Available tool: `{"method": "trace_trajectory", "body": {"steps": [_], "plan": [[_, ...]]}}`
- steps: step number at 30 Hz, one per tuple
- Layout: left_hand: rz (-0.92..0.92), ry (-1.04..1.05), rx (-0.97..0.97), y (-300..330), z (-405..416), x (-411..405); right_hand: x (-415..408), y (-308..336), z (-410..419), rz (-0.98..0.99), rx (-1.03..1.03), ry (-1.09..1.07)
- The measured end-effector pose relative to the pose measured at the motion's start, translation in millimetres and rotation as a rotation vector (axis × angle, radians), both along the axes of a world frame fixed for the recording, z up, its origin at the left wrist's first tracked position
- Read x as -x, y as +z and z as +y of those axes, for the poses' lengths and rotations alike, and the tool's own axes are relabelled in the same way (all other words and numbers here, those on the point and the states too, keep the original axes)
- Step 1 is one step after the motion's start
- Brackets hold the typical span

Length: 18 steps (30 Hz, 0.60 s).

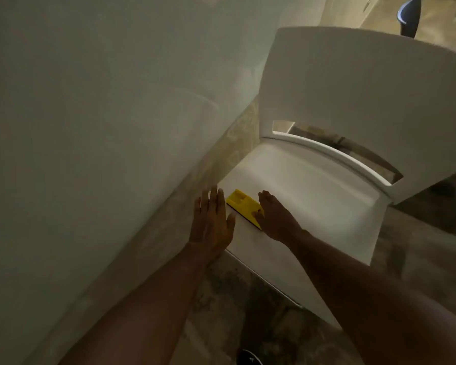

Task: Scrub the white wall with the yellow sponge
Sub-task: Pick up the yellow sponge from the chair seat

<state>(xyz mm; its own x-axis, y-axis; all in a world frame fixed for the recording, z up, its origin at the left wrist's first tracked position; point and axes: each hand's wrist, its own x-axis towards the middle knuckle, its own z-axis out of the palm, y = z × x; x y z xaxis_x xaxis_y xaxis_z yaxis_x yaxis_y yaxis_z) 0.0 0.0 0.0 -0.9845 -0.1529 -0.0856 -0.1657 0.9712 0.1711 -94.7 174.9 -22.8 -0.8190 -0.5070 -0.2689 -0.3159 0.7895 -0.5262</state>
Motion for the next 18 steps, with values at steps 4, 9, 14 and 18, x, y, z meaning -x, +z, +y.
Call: {"method": "trace_trajectory", "body": {"steps": [4, 9, 14, 18], "plan": [[-0.033, 0.017, -0.013, -18, 1, -9, 2, -13, -8, -0.014, -0.043, 0.008], [-0.02, 0.026, -0.059, -29, 2, -22, -1, -34, -18, 0.033, -0.154, 0.134], [0.005, 0.046, -0.061, -22, -4, -41, -11, -34, -24, 0.104, -0.122, 0.062], [0.033, 0.08, -0.018, -3, -16, -53, -25, -13, -30, 0.179, -0.048, 0.057]]}}
